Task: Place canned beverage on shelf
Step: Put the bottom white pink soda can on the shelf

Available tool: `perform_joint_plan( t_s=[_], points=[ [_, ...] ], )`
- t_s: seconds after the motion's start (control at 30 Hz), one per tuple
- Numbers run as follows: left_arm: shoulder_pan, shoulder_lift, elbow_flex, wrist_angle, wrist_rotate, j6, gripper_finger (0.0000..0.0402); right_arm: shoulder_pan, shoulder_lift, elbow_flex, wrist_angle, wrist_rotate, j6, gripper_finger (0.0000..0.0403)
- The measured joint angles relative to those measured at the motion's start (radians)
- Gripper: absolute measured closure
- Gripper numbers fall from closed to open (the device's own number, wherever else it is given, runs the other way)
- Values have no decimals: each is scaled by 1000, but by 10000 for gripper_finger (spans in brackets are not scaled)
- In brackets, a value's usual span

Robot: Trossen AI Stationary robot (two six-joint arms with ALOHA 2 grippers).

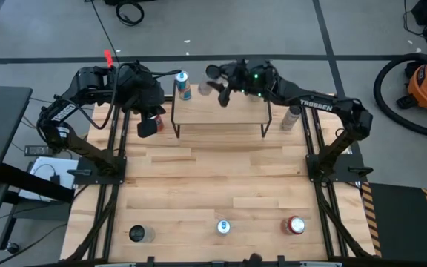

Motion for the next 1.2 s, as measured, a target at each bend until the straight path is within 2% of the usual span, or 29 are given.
perform_joint_plan(
  t_s=[0.27, 0.5, 0.63, 1.2],
  points=[
    [3, 1, 0, 0, 0, 0, 393, -61, 1, 0, -42, -126, 69, 153],
    [3, 1, 0, 1, 0, 0, 393, -52, 76, 0, -73, -152, 17, 153],
    [3, 1, 0, 1, 0, 0, 393, -53, 121, -2, -27, -143, 17, 153],
    [3, 1, 0, 1, 0, 3, 393, -82, 132, -1, -15, -154, -8, 153]
  ],
)
